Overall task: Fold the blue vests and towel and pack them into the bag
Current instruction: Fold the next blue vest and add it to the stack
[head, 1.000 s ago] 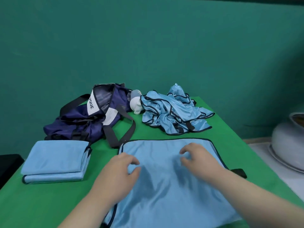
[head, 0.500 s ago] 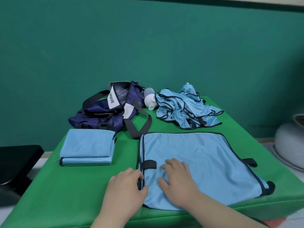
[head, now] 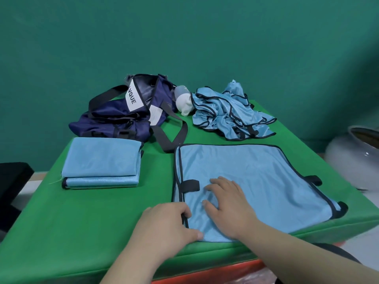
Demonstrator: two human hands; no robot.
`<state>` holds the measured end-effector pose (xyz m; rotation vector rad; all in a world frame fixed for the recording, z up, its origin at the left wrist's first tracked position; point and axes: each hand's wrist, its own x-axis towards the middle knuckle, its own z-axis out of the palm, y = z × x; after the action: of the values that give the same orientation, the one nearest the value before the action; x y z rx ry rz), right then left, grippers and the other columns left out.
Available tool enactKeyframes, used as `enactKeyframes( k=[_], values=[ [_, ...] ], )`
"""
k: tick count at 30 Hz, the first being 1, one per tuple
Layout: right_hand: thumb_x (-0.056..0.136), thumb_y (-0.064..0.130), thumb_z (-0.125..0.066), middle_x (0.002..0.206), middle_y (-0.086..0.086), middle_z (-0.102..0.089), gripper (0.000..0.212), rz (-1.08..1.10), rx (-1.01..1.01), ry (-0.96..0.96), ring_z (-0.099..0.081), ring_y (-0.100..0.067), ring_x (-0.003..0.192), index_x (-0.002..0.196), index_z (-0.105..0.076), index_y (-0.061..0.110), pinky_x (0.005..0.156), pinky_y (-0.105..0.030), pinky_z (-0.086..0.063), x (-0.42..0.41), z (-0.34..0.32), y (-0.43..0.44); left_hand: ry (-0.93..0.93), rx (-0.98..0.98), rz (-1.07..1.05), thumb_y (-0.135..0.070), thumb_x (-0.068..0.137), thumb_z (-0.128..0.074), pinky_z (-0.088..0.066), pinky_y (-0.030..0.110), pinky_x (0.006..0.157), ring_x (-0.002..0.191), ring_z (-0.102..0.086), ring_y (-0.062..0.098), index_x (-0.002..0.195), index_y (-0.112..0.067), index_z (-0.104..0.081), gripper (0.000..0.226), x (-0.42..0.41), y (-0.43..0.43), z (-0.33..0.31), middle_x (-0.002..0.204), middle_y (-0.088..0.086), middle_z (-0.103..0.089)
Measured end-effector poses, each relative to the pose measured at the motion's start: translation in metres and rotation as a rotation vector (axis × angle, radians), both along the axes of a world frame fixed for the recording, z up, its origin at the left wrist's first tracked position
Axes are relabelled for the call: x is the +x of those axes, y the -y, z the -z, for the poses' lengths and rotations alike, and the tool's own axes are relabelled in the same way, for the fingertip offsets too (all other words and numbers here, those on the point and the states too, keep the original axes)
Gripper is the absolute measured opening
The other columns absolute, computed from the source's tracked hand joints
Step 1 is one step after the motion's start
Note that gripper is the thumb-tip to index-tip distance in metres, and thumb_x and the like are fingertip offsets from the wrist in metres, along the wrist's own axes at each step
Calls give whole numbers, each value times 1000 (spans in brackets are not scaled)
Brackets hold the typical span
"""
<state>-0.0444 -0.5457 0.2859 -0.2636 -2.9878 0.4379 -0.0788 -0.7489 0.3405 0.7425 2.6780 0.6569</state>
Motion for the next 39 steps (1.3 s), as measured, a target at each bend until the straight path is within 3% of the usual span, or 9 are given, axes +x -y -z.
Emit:
enactKeyframes(
  k=[4,6,10,13,17,22,34,39],
  values=[
    [83,64,-19,153,9,-37,71,2,-4,-5,-20,-13,147,138,-50,31,124,-39,-9,0,1,0,-72,-37,-13,-45,80,-67,-50,28,88,97,-63,11,123,-41,-59,43,6,-1,0,107,-16,-65],
    [84,63,-22,151,8,-40,69,5,-16,-16,-23,-14,146,137,-52,29,124,-39,-11,1,2,0,-61,-27,-32,-43,82,-66,-52,29,86,99,-64,13,125,-42,-57,45,8,1,-1,118,-15,-65],
    [92,56,-34,150,7,-42,55,5,-11,-26,-26,-14,145,135,-53,28,123,-40,-13,1,3,-1,-29,19,-64,-44,86,-67,-51,31,79,95,-64,15,129,-42,-52,46,6,6,-2,102,-13,-60],
    [86,61,-24,150,7,-41,66,5,-24,-26,-25,-14,145,137,-52,29,123,-40,-13,1,2,0,-41,22,-66,-43,89,-65,-48,33,72,92,-63,17,133,-39,-46,49,6,10,0,83,-9,-54],
    [89,59,-28,150,8,-41,63,3,-34,-37,-25,-13,144,138,-52,28,123,-40,-13,2,2,-1,-127,-17,-69,-39,91,-60,-53,39,81,93,-62,19,137,-32,-36,52,10,9,0,94,-7,-62],
    [97,47,-44,150,7,-41,47,-2,-34,-53,-25,-13,144,139,-52,27,123,-38,-12,2,4,-2,-250,-174,-101,-42,87,-59,-53,35,81,101,-62,23,124,-31,-48,40,11,12,-1,104,-5,-67],
    [97,46,-45,151,7,-40,47,-11,-45,-61,-24,-13,145,140,-51,27,124,-36,-10,3,5,-3,-157,-224,-90,-48,83,-68,-53,35,86,104,-62,20,129,-34,-48,52,5,13,3,111,-8,-66],
    [96,48,-43,150,7,-40,49,-7,-37,-48,-24,-13,146,139,-51,26,123,-39,-12,2,5,-2,-253,-102,47,-33,89,-62,-35,32,102,123,-36,14,148,-42,-26,69,3,8,6,126,-14,-41]
  ],
)
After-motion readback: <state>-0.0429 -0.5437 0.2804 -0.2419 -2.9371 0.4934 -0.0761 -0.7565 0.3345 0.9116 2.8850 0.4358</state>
